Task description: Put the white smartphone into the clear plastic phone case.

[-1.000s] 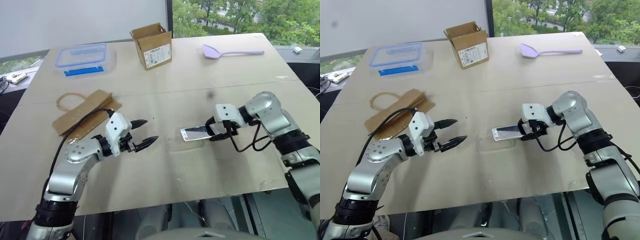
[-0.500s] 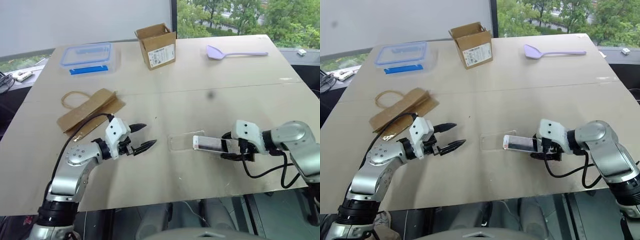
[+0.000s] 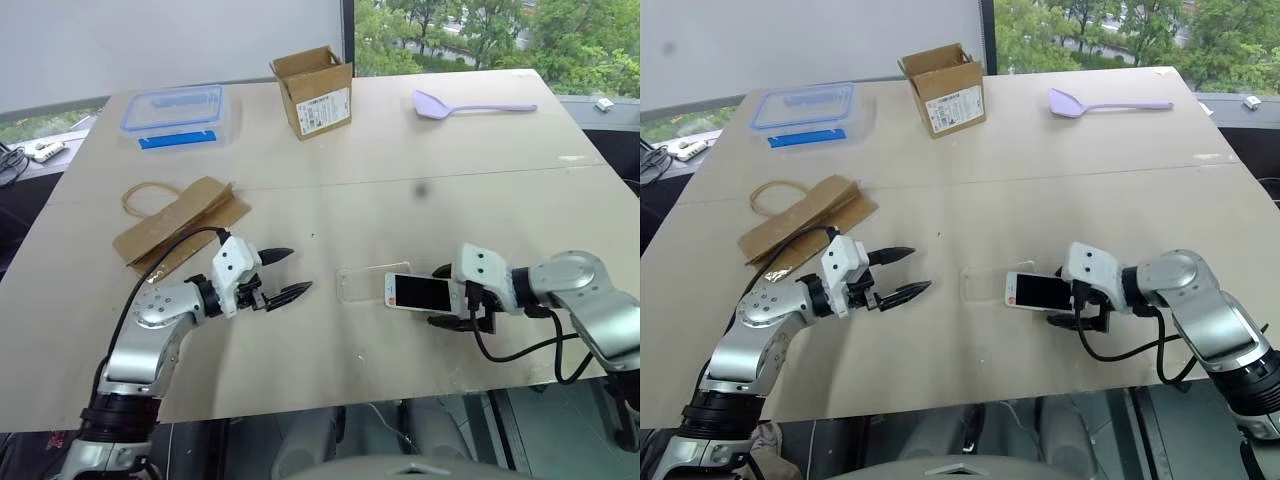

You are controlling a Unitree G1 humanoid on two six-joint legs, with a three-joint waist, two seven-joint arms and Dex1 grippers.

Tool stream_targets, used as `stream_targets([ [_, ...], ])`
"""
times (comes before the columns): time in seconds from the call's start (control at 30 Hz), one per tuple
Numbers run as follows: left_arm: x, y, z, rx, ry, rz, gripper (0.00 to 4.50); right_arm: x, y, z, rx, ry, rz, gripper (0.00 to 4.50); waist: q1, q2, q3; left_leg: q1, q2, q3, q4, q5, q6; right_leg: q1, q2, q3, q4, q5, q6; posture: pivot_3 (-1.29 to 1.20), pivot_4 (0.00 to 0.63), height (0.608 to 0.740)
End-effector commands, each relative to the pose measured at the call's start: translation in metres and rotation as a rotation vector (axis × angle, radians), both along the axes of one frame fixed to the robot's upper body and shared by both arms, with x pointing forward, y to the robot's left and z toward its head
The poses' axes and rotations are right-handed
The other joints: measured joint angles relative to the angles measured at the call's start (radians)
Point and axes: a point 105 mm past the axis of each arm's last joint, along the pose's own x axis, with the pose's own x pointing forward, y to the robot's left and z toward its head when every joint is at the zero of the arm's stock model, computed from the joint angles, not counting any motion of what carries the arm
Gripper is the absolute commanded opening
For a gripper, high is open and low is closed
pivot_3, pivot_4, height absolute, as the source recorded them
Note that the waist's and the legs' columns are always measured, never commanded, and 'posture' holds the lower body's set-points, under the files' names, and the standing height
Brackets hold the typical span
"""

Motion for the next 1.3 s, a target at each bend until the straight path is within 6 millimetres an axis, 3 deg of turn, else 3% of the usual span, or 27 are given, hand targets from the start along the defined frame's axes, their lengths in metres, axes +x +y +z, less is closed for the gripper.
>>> stream_targets([
  [0.03, -0.003, 0.005, 0.004, 0.006, -0.03, 0.009, 3.77, 0.001, 0.006, 0.007, -0.025, -0.059, 0.08, 4.48, -0.001, 0.0, 0.0, 0.0, 0.0, 0.0, 0.0, 0.0, 0.0, 0.0, 0.0, 0.0, 0.0, 0.0, 0.0, 0.0, 0.15, 0.74],
  [0.13, -0.004, 0.006, 0.003, 0.004, -0.03, 0.014, 3.77, 0.007, 0.006, 0.006, -0.017, -0.062, 0.064, 4.48, 0.0, 0.0, 0.0, 0.0, 0.0, 0.0, 0.0, 0.0, 0.0, 0.0, 0.0, 0.0, 0.0, 0.0, 0.0, 0.0, 0.15, 0.74],
  [0.3, -0.005, 0.006, 0.003, -0.002, -0.033, 0.017, 3.77, 0.013, 0.002, 0.007, -0.014, -0.049, 0.056, 2.88, 0.001, 0.0, 0.0, 0.0, 0.0, 0.0, 0.0, 0.0, 0.0, 0.0, 0.0, 0.0, 0.0, 0.0, 0.0, 0.0, 0.15, 0.74],
  [0.47, -0.01, 0.003, 0.005, -0.039, -0.013, -0.02, 3.77, 0.013, 0.002, 0.015, -0.03, -0.091, 0.08, 2.88, 0.001, 0.0, 0.0, 0.0, 0.0, 0.0, 0.0, 0.0, 0.0, 0.0, 0.0, 0.0, 0.0, 0.0, 0.0, 0.0, 0.15, 0.74],
  [0.63, -0.03, -0.006, 0.013, -0.099, 0.065, -0.155, 3.77, 0.015, 0.012, 0.046, -0.013, -0.17, 0.107, 2.88, -0.005, 0.0, 0.0, 0.0, 0.0, 0.0, 0.0, 0.0, 0.0, 0.0, 0.0, 0.0, 0.0, 0.0, 0.0, 0.0, 0.15, 0.74],
  [0.77, -0.035, -0.006, 0.017, -0.093, 0.067, -0.201, 3.77, 0.019, 0.017, 0.061, -0.067, -0.225, 0.147, 2.88, -0.001, 0.0, 0.0, 0.0, 0.001, 0.0, 0.0, 0.0, 0.0, 0.0, 0.0, 0.0, 0.0, 0.0, 0.0, 0.0, 0.15, 0.74],
  [1.03, -0.03, -0.008, 0.019, -0.083, 0.046, -0.206, 3.77, 0.039, 0.024, 0.057, -0.348, -0.339, 0.279, 2.88, -0.003, 0.0, 0.0, 0.0, 0.0, 0.0, 0.0, 0.0, 0.0, 0.0, 0.0, -0.001, -0.001, 0.0, 0.0, 0.0, 0.15, 0.74],
  [1.3, -0.034, -0.02, 0.02, -0.085, 0.038, -0.201, 3.77, 0.043, 0.035, 0.05, -0.525, -0.38, 0.456, 2.88, -0.003, 0.0, 0.0, -0.001, 0.0, 0.0, 0.0, 0.0, 0.0, -0.001, 0.0, 0.0, -0.001, 0.0, 0.0, 0.0, 0.15, 0.74],
])
